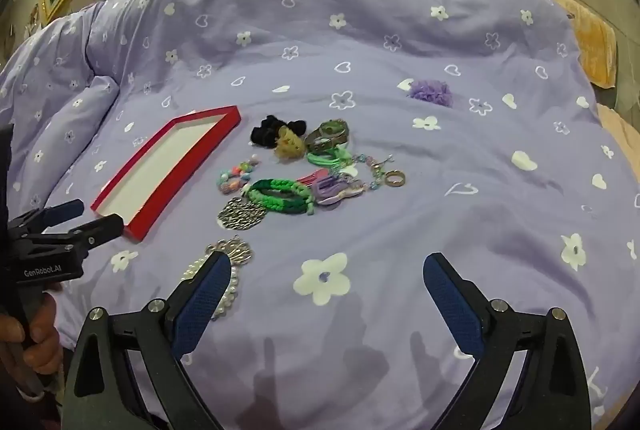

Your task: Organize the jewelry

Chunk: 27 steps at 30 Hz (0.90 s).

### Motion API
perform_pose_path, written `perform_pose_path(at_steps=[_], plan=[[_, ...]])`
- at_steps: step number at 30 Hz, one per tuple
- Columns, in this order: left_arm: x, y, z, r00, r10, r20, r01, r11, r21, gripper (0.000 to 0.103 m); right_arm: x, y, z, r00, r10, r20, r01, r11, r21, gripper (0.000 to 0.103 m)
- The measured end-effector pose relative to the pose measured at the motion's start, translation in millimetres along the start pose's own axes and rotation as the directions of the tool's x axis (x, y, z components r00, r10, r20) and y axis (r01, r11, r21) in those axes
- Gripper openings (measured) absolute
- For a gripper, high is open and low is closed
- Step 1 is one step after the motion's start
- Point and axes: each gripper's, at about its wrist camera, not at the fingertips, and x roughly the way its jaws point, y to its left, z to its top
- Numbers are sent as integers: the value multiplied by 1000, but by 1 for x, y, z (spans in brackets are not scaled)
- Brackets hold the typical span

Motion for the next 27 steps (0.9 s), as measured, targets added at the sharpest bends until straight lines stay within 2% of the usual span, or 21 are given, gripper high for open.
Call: perform_pose_path(at_steps=[3,4,5,7,10,27], plan=[[-3,-9,-7,1000,17,6,-17,1000,15,103,-10,2,-2,1000,7,19,-7,1000,4,98],[-2,-8,-6,1000,3,-13,-3,1000,10,103,-3,4,-5,1000,8,-18,-8,1000,-1,98],[-5,-2,-5,1000,-26,-14,26,1000,-16,103,-6,7,-9,1000,8,-15,-8,1000,-3,98],[-5,-2,0,999,-21,-39,21,1000,-5,103,-2,10,0,997,5,-73,-4,1000,12,98],[-6,-3,3,999,-16,-39,16,1000,8,103,0,9,5,996,19,-91,-17,1000,22,98],[-8,-10,4,1000,-2,-27,3,1000,24,103,-8,14,11,998,33,-59,-32,999,19,98]])
